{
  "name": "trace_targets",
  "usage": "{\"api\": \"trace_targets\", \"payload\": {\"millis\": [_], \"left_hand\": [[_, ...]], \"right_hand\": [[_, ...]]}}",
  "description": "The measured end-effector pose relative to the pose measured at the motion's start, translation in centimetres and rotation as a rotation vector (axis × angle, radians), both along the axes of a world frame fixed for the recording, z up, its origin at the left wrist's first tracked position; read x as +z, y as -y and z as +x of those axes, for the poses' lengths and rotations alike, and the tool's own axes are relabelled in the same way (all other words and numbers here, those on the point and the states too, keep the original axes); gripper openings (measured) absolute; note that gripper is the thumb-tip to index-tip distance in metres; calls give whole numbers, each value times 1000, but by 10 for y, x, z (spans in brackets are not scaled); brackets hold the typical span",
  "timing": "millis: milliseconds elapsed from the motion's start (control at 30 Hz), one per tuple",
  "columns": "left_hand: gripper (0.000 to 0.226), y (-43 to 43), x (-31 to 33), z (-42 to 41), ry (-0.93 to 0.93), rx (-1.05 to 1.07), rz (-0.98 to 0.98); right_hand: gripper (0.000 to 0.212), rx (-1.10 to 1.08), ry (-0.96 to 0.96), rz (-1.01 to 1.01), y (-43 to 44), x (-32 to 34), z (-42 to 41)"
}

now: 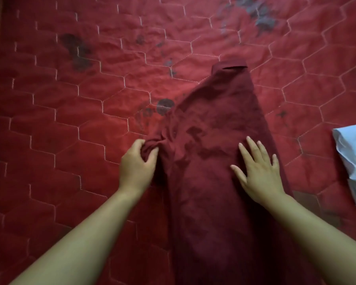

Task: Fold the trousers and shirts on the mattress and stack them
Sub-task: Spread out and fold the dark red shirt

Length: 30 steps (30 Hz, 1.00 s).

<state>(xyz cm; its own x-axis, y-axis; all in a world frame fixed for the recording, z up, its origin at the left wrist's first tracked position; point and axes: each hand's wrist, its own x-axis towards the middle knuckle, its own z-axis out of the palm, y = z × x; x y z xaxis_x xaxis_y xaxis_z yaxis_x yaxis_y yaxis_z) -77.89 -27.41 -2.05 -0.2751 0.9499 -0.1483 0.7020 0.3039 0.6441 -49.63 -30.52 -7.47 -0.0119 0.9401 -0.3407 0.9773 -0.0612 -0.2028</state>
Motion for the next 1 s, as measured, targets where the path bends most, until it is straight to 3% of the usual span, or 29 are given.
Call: {"api": "trace_targets", "payload": {"millis": [133, 200, 267, 333, 433, 500, 633, 733, 833, 1000], "left_hand": [[24, 3, 29, 71, 101, -222, 50], [32, 12, 32, 107, 204, -448, -112], [33, 19, 25, 131, 187, -602, -282], [25, 14, 16, 136, 133, -559, -244], [14, -14, 2, 125, 14, -370, -6], [24, -39, -11, 115, -95, -247, 51], [62, -71, -37, 109, -34, -87, -181], [62, -84, -52, 111, 100, -57, -161], [61, -92, -62, 111, 96, -124, -110], [53, -112, -57, 108, 75, -193, -3]], "right_hand": [[65, -93, -62, -4, 22, 18, 25], [63, -186, -121, 71, 28, 28, 39], [60, -261, -158, 133, 30, 36, 50], [57, -279, -197, 176, 25, 40, 60], [53, -276, -278, 200, -1, 38, 65], [56, -280, -323, 188, -29, 33, 59], [69, -362, -385, 142, -96, 14, 39], [77, -432, -427, 177, -145, 2, 29], [76, -519, -580, 215, -187, -4, 22], [43, -432, -627, 267, -216, -8, 11]]}}
